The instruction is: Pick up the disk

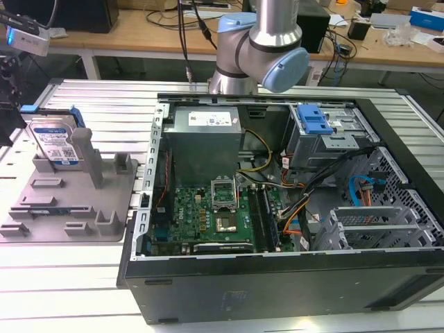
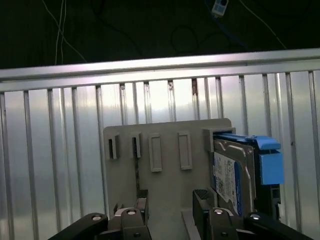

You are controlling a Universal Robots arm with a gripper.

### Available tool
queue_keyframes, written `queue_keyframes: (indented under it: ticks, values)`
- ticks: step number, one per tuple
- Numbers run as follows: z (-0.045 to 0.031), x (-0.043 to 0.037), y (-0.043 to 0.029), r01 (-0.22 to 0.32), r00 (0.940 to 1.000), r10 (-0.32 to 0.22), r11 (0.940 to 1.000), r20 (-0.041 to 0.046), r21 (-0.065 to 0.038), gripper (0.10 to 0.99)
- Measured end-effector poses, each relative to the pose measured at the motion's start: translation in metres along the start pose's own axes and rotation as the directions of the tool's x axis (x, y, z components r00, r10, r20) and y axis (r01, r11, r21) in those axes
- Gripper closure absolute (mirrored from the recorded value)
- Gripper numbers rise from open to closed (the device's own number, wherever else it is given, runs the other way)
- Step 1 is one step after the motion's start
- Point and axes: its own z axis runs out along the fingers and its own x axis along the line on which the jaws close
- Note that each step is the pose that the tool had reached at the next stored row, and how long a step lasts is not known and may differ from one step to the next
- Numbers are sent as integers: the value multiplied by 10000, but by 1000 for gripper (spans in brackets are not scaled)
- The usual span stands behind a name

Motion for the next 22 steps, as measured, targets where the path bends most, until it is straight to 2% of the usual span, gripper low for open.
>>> queue_keyframes:
  ticks: [4, 6, 10, 11, 13, 16, 19, 22]
  values:
    - [0, -168, 23, 0, 10000, 0, 10000, -6, 1, 604]
    - [0, -331, 45, 8, 10000, -8, 10000, -6, 0, 604]
    - [0, -525, 66, 16, 10000, -16, 10000, -6, 2, 604]
    - [0, -633, 78, 28, 10000, -28, 10000, -7, 1, 604]
    - [0, -763, 93, 54, 10000, -54, 10000, -16, 4, 604]
    - [1, -859, 117, 140, 9999, -140, 9999, -57, 5, 604]
    - [4, -864, 139, 249, 9996, -249, 9997, -102, 8, 604]
    - [4, -863, 139, 251, 9996, -251, 9997, -110, 8, 604]
